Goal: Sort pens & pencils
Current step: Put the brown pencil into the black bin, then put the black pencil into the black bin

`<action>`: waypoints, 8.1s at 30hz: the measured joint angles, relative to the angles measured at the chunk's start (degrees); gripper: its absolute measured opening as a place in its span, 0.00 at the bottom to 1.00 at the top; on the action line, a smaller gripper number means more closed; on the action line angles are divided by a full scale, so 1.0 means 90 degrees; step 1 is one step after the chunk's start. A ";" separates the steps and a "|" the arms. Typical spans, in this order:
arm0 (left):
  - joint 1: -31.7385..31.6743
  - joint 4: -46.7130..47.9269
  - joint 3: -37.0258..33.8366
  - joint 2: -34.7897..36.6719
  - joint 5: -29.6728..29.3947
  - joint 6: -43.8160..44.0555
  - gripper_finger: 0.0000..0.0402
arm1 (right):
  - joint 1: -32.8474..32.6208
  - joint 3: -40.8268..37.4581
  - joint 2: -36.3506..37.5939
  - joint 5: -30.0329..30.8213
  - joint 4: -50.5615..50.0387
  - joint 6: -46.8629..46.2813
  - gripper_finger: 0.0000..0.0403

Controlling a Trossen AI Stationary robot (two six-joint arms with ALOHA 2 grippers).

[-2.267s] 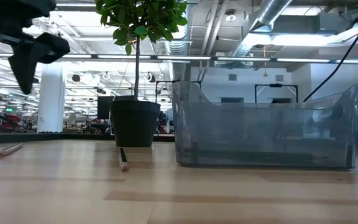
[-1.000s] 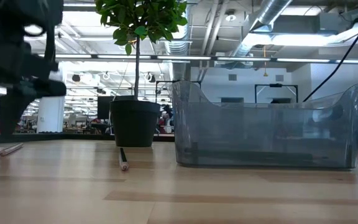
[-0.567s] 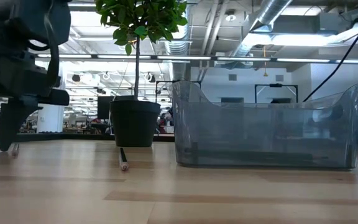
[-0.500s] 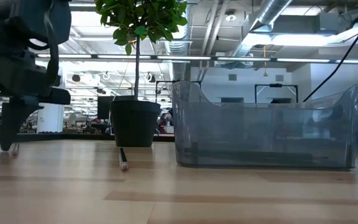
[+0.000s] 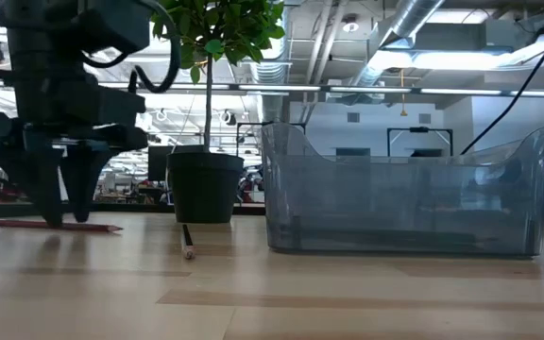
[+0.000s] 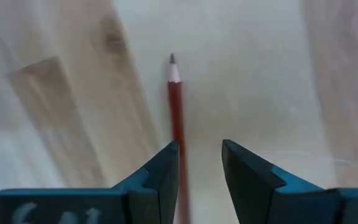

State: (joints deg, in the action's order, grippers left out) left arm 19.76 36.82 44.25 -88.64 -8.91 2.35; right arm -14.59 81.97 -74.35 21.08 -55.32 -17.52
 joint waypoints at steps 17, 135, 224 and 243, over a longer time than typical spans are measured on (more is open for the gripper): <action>-0.0060 -0.0209 0.0197 0.0007 -0.0330 -0.0335 0.28 | 0.0000 0.0000 0.0000 0.0000 -0.0001 0.0008 0.34; -0.0167 0.1314 0.4438 -0.0821 0.0221 -0.1316 0.02 | 0.0000 0.0000 -0.0001 0.0001 -0.0713 -0.0060 0.34; -0.0856 0.2504 0.8417 -0.4060 0.0921 -0.2326 0.21 | -0.3589 -0.0002 0.0925 0.2546 -0.3096 -0.3672 0.34; -0.0110 0.4544 0.7588 -0.3778 0.0982 -0.2425 0.21 | -0.3660 -0.1002 0.0926 0.2493 -0.3499 -0.4669 0.34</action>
State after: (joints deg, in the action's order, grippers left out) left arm 18.77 77.72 112.54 -122.64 -0.07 -19.48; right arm -47.53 72.95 -66.01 43.51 -86.81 -59.54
